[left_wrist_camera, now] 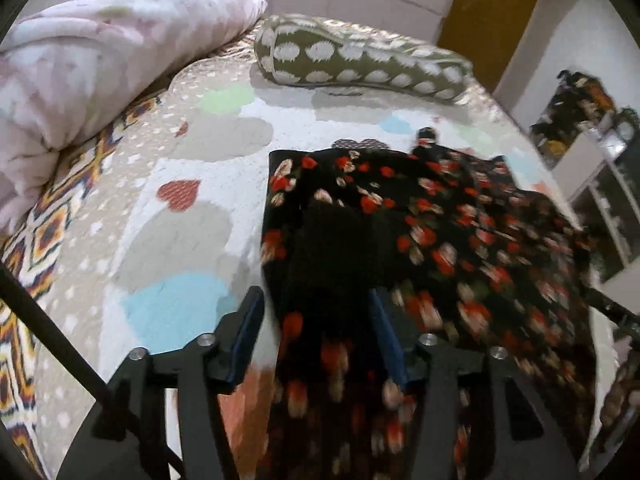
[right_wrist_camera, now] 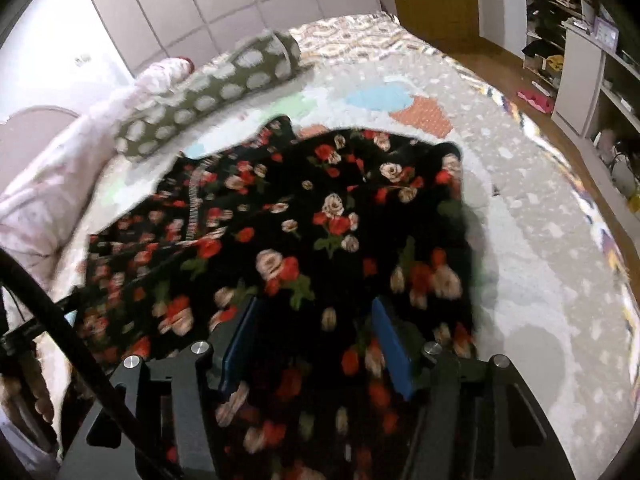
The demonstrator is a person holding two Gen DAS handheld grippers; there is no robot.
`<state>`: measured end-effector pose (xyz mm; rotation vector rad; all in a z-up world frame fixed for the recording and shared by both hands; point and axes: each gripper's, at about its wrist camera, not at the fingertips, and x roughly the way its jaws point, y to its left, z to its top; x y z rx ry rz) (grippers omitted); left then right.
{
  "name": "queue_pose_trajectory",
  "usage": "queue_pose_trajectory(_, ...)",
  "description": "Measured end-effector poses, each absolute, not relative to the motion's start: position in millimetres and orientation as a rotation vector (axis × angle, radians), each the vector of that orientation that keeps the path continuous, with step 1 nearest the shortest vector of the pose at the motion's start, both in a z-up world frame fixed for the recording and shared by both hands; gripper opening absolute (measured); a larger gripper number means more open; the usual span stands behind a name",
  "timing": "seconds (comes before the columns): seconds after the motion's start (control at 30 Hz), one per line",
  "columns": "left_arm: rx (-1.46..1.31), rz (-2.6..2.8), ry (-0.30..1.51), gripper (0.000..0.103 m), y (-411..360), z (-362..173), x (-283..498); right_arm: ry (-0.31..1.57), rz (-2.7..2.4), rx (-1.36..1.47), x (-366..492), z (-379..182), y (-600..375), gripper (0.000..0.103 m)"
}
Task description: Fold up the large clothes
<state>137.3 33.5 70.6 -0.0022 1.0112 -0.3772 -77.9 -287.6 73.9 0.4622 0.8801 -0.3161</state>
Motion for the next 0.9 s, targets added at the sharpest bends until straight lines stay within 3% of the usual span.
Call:
queue_pose_trajectory(0.23,-0.065,-0.408,1.027,0.063,99.9,74.0,55.0,0.956,-0.277,0.472,-180.2,69.2,-256.6,0.062)
queue_pose_trajectory(0.47,-0.102,-0.453,1.033,0.063,140.6,60.7,-19.9,0.898,-0.336,0.531,-280.5,66.3,-237.9,0.062)
queue_pose_trajectory(0.63,-0.155,-0.467,1.047,0.063,153.3,53.7,-53.0,0.955,-0.328,0.560,-308.5,42.7,-218.4,0.062)
queue_pose_trajectory(0.7,-0.169,-0.471,1.045,0.063,154.0,54.5,-61.7,0.991,-0.353,0.493,-306.6,33.5,-202.8,0.053)
queue_pose_trajectory(0.77,-0.170,-0.464,1.034,0.063,155.2,58.8,-68.0,0.991,-0.363,0.407,-303.1,34.0,-188.5,0.013)
queue_pose_trajectory(0.9,-0.164,-0.454,0.992,0.063,166.0,69.0,-76.1,0.918,-0.475,0.441,-336.5,54.9,-209.6,0.010)
